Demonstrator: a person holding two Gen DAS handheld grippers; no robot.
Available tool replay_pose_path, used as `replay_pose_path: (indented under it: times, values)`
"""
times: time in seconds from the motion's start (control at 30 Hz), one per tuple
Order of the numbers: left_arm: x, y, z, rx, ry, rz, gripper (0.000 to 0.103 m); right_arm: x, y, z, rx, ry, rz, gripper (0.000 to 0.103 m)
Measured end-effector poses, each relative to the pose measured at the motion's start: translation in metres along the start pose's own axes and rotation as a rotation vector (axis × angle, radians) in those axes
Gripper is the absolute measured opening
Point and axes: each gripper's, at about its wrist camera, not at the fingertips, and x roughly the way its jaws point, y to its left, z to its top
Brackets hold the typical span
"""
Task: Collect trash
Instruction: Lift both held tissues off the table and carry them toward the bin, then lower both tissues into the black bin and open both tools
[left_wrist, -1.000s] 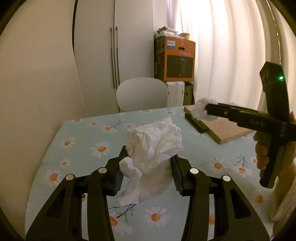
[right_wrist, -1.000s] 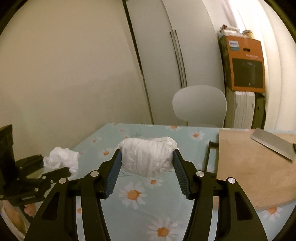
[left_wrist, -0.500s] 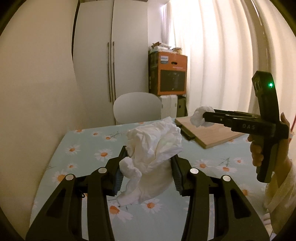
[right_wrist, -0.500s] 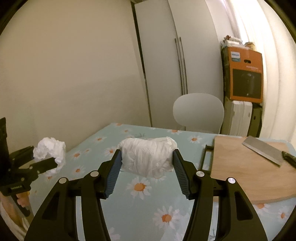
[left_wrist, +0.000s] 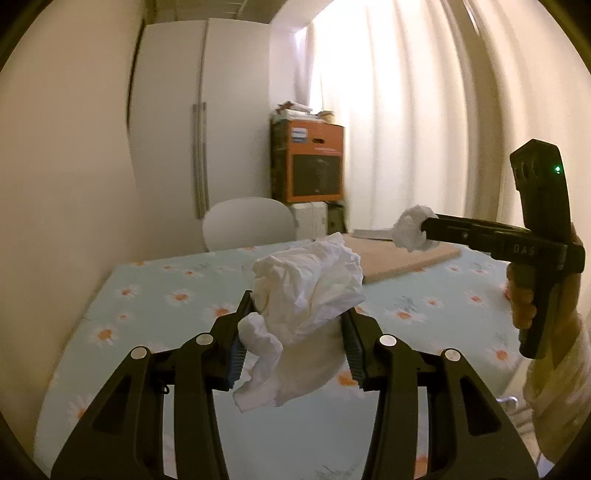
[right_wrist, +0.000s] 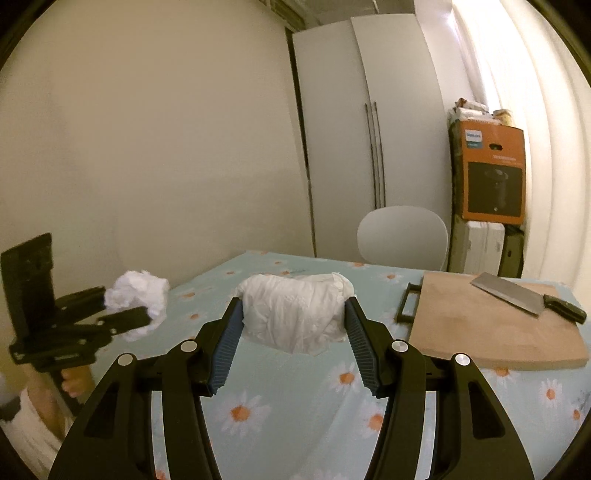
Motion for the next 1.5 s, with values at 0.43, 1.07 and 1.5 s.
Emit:
replay_pose_path:
  times: [0.43, 1.07, 1.5]
  values:
    - [-0.053, -0.046, -0.046, 0.039, -0.05, -0.087, 0.046, -0.1, 0.029, -0.086, 0.051, -0.001, 0.133, 0.053]
    - [-0.065, -0.098, -0.127, 0.247, 0.361, -0.309, 0.047, -0.121, 0.107, -0.198, -0.084, 0.404, 0.193, 0.053]
    - [-0.029, -0.123, -0.176, 0.523, 0.728, -0.406, 0.047, -0.072, 0.119, -0.249, -0.212, 0.738, 0.28, 0.053]
